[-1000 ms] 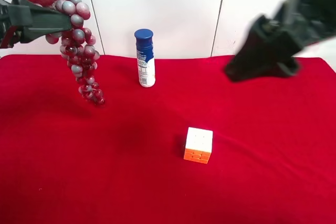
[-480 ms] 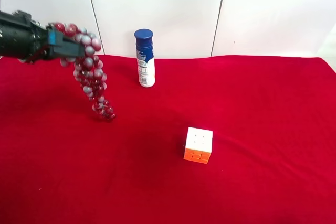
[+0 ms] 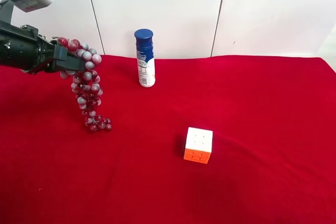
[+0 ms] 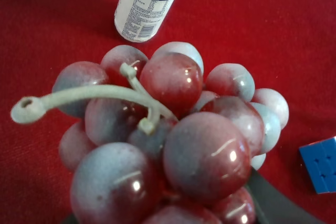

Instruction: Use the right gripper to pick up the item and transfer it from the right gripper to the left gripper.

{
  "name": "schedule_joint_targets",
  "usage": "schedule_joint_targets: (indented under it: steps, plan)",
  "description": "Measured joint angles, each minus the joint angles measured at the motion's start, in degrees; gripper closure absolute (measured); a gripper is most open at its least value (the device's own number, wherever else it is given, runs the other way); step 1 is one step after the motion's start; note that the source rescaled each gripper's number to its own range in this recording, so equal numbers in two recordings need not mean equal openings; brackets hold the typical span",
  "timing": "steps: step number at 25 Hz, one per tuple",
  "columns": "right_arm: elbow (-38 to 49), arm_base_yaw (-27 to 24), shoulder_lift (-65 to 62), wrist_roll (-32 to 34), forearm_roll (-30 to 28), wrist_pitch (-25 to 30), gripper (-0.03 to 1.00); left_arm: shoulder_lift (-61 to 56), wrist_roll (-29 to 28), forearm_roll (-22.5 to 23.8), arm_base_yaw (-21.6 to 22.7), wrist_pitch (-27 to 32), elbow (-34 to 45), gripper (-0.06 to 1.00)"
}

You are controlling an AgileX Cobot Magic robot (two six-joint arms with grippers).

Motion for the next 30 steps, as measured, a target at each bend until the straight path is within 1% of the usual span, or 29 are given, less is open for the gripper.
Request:
schedule_joint_targets:
  steps: [6, 9, 12, 14, 18, 21, 25, 30]
  plan:
    - [9.0, 0.0, -13.9, 6.1, -0.4, 0.1, 0.04, 0.0, -0.5, 0.8, 0.0, 0.0, -0.1, 0.94]
    - [11.2, 0.0, -17.6, 8.0, 0.5, 0.3, 0.04, 0.0, -2.4, 2.7, 0.0, -0.3, -0.1, 0.94]
    - [11.6, 0.0, -17.7, 9.0, 0.9, 0.0, 0.04, 0.0, -4.7, 5.2, 0.0, -0.9, -0.1, 0.94]
    - [11.8, 0.0, -17.7, 9.3, 2.6, -1.3, 0.04, 0.0, -5.7, 6.1, 0.0, -1.0, -0.1, 0.94]
    - [11.8, 0.0, -17.7, 9.4, 3.5, -2.7, 0.04, 0.1, -6.3, 7.7, 0.0, -1.8, -0.1, 0.94]
    - [11.8, 0.0, -17.7, 9.4, 3.4, -2.8, 0.04, 0.9, -6.4, 8.0, 0.0, -3.0, -0.1, 0.94]
    - [12.0, 0.0, -17.7, 9.4, 2.3, -3.4, 0.04, 3.9, -6.4, 8.1, 0.0, -3.1, -0.1, 0.94]
    - [13.0, 0.0, -17.7, 9.4, 0.4, -7.0, 0.04, 7.8, -6.4, 7.6, 0.0, -3.6, -0.1, 0.94]
